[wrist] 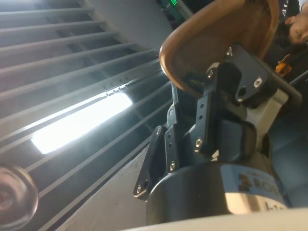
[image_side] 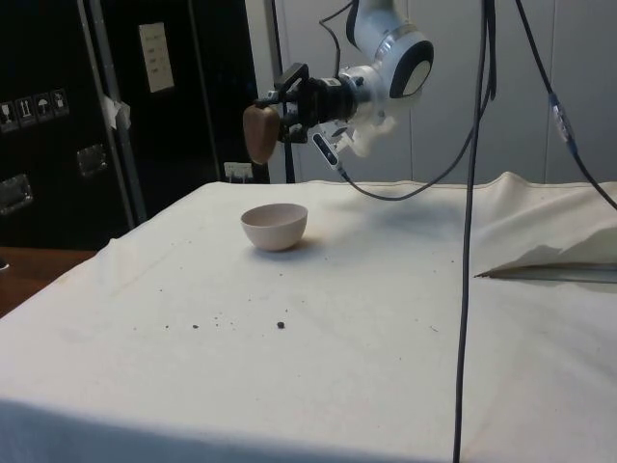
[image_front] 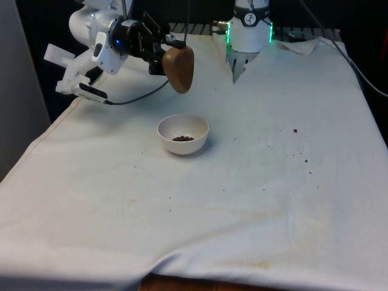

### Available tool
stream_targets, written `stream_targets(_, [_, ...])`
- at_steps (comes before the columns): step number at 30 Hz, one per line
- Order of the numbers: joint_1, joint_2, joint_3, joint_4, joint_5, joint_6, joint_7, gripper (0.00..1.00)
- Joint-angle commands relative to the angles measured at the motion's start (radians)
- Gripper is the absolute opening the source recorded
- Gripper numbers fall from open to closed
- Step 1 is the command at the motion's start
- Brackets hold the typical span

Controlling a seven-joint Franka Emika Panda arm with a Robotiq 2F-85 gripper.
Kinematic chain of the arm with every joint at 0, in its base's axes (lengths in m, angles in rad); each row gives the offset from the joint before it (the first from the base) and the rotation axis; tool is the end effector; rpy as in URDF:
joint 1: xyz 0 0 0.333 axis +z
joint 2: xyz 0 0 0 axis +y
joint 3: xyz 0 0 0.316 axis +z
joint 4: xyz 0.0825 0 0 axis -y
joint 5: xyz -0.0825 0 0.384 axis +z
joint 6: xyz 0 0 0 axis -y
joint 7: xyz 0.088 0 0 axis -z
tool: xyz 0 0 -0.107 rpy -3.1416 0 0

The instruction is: Pour the coffee beans from the cup into the bowl.

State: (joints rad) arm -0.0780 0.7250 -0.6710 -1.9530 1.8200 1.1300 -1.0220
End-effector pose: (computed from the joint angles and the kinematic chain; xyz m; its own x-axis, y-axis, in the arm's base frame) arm 0.5203 -0.2586 0.2128 0.8382 -0.5395 0.0803 0.1081 0.0200 -0.9939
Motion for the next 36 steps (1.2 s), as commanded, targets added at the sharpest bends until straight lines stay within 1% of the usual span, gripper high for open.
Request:
stream_targets(1, [0.0, 0.0, 0.0, 0.0, 0.0, 0.001, 0.003, 0.05])
stream_targets(6, [0.001, 0.002, 0.0, 0.001, -0.001, 0.002, -0.006, 0.05])
stream_targets(14, [0.024, -0.004, -0.011, -0.003, -0.032, 0.034, -0.038, 0.05])
stream_targets(15, [0.017, 0.002, -0.004, 0.0, -0.029, 0.02, -0.045, 0.05])
stream_targets(16, [0.03, -0.004, -0.014, -0.004, -0.039, 0.042, -0.046, 0.05])
stream_targets(20, [0.04, -0.01, -0.014, -0.006, -0.062, 0.066, -0.063, 0.05])
stream_targets(21, [0.03, -0.003, -0.005, 0.0, -0.058, 0.051, -0.066, 0.05])
stream_targets(22, [0.043, -0.01, -0.014, -0.006, -0.066, 0.071, -0.067, 0.05])
stream_targets(24, [0.047, -0.011, -0.015, -0.006, -0.073, 0.078, -0.074, 0.05])
stream_targets(25, [0.052, -0.013, -0.015, -0.007, -0.082, 0.088, -0.082, 0.05])
stream_targets(27, [0.054, -0.014, -0.015, -0.008, -0.087, 0.092, -0.087, 0.05])
stream_targets(28, [0.043, -0.006, -0.006, 0.0, -0.083, 0.075, -0.091, 0.05])
stream_targets(29, [0.058, -0.015, -0.016, -0.009, -0.096, 0.099, -0.096, 0.05])
stream_targets(35, [0.073, -0.021, -0.016, -0.013, -0.126, 0.128, -0.128, 0.05])
stream_targets(36, [0.059, -0.01, -0.006, -0.002, -0.121, 0.108, -0.129, 0.05])
